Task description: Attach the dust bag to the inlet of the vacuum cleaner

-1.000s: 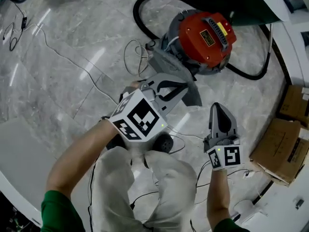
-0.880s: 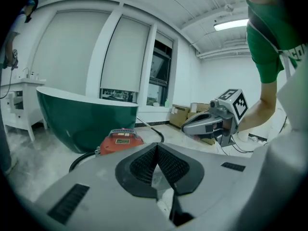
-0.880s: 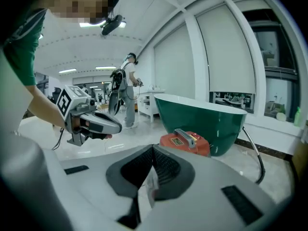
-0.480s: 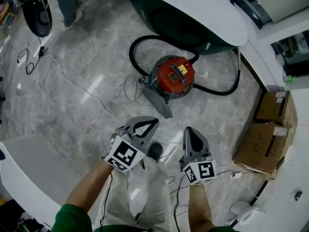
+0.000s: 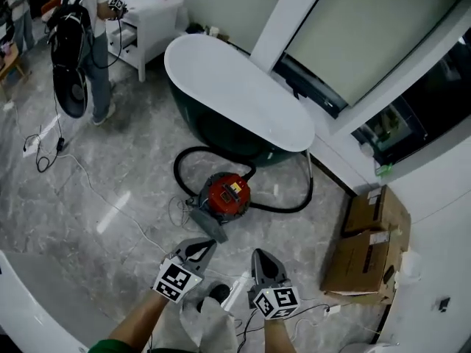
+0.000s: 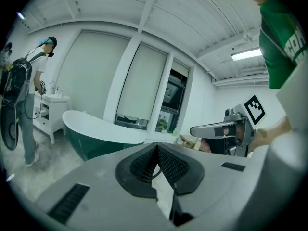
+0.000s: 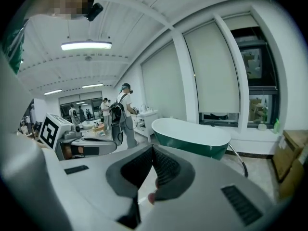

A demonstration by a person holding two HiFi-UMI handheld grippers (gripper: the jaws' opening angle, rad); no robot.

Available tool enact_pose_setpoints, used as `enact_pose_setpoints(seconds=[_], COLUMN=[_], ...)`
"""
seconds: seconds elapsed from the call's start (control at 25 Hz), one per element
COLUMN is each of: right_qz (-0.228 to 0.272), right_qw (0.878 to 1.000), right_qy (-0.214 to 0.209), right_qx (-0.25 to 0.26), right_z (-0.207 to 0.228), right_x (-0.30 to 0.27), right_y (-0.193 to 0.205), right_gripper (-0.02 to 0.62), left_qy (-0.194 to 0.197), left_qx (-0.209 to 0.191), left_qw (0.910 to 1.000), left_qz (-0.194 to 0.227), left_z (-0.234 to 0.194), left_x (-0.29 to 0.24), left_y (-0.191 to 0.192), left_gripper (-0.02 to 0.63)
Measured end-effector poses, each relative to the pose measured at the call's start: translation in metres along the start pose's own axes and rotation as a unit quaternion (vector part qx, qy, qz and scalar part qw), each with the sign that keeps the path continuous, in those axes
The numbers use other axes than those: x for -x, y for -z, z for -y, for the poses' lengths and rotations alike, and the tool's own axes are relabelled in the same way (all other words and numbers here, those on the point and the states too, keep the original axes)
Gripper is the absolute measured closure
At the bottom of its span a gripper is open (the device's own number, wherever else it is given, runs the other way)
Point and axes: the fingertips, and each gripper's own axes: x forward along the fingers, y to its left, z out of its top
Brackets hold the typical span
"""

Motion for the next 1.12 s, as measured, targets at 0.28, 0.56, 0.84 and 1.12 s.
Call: enact_pose_setpoints(seconds=[0.28,0.56,0.84,1.12], right_qz=[0.007,0.025,0.039,0.061], right_qw=[1.0,0.999,0.996,0.993], right_qy=[-0.014,-0.044,-0.065,-0.086], right_qx=[0.006,0.006,-0.036,-0.054], right_z=[-0.014,0.016,0.036,0.057], right_x=[0.045,0.08,0.116,0.146], right_y=[-0.031,-0.053,-0.051,-0.052], right_gripper=[0.588,0.588,0.588,0.588], left_qy=[-0.011,-0.043,-0.078,-0.109], left_qx=[0.021,0.034,0.027,0.037], left_qw=[0.9996,0.998,0.9959,0.9919], left_qz=[0.017,0.032,0.036,0.055], left_z=[0.048,0.1,0.146,0.181], left_x=[0.03,0.031,0.028,0.023], left_y=[-0.034,-0.058,-0.074,-0.075], left_gripper=[0.602,0.603,0.602,0.601])
